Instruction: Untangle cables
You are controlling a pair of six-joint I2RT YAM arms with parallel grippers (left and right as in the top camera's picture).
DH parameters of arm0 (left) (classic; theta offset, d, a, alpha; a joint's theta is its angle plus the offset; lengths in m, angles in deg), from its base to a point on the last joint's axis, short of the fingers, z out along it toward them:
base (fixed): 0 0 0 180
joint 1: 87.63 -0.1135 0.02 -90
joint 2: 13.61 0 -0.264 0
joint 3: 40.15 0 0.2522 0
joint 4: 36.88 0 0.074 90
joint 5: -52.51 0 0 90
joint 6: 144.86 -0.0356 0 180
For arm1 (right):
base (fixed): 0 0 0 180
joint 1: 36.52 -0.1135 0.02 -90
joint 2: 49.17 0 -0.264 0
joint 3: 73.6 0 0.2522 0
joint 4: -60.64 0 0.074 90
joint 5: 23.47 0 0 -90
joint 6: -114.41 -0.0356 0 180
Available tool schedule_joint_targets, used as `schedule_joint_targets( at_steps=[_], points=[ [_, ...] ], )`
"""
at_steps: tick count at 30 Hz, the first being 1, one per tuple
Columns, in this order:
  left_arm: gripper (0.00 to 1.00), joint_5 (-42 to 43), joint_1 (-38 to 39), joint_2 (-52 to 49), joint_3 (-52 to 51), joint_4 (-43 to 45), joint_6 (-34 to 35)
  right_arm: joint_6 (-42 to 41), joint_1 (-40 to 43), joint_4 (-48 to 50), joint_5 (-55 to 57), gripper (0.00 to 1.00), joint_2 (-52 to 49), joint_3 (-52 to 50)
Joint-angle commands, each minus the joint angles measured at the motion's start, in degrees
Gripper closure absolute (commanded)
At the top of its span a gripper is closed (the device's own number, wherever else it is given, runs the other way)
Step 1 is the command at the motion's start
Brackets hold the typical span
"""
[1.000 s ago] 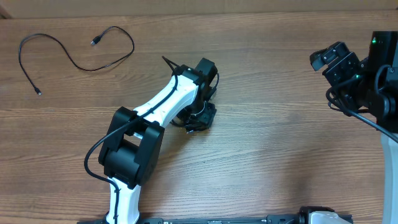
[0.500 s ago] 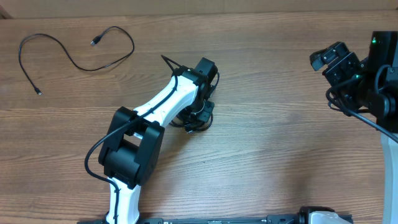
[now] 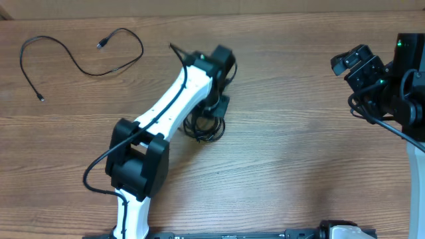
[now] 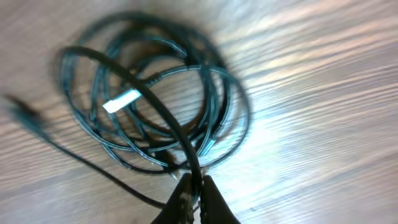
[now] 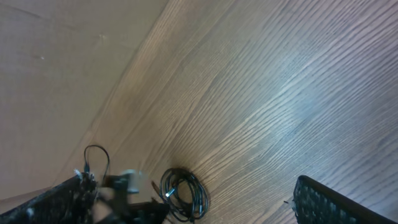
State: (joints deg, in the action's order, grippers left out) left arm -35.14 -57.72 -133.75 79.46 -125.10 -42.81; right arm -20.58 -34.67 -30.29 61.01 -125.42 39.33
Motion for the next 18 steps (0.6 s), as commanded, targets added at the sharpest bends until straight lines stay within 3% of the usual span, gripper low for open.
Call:
schedule_joint_targets(
  at_steps=[1, 8, 18],
  points=[
    [0.96, 2.71, -0.37, -0.04, 11.85, -3.93, 2.49, 0.31, 0.15, 0.31, 0.57, 0.00, 0.24, 0.20],
    [0.96, 3.04, -1.01, -0.04, 26.12, -10.95, 9.29, 0.31, 0.15, 0.31, 0.57, 0.00, 0.24, 0.20],
    [0.96, 3.48, -3.10, 2.91, 44.76, -16.17, 9.35, 0.31, 0.15, 0.31, 0.57, 0.00, 0.24, 0.20]
  ],
)
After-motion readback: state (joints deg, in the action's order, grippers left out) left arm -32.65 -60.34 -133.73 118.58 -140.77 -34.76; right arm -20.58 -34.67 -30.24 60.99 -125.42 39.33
